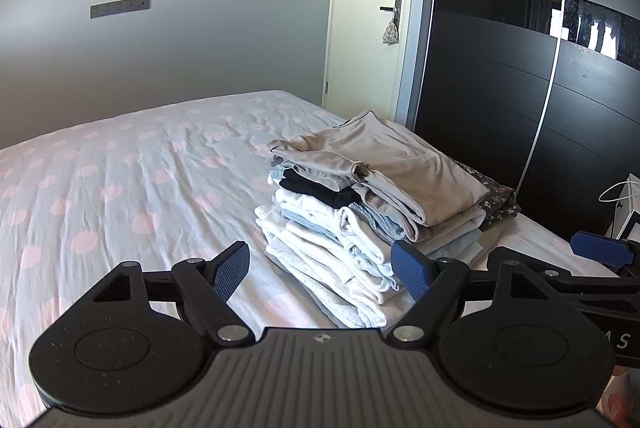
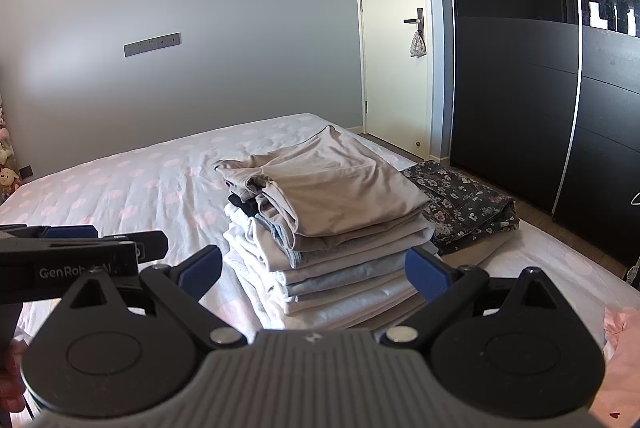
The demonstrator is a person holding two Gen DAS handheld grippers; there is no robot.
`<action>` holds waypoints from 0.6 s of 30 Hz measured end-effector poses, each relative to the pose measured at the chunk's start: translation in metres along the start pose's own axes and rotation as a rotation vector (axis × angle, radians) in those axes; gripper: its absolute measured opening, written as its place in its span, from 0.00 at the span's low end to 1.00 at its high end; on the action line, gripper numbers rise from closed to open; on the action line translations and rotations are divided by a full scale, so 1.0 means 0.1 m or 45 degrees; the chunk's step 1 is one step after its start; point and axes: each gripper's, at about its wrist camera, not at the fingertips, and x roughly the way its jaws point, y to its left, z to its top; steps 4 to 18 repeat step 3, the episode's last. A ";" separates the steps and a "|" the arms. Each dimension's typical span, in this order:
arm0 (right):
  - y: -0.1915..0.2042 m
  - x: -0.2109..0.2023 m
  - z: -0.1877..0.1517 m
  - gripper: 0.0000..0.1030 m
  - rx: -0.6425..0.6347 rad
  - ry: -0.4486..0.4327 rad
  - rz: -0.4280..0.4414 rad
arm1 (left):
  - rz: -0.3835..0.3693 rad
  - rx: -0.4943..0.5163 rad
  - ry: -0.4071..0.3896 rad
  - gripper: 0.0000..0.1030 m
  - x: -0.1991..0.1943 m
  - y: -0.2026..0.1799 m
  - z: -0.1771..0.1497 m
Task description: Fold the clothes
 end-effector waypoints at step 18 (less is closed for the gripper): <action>0.01 0.00 -0.01 0.96 0.001 0.003 0.003 | 0.004 0.002 -0.002 0.75 -0.01 0.01 0.00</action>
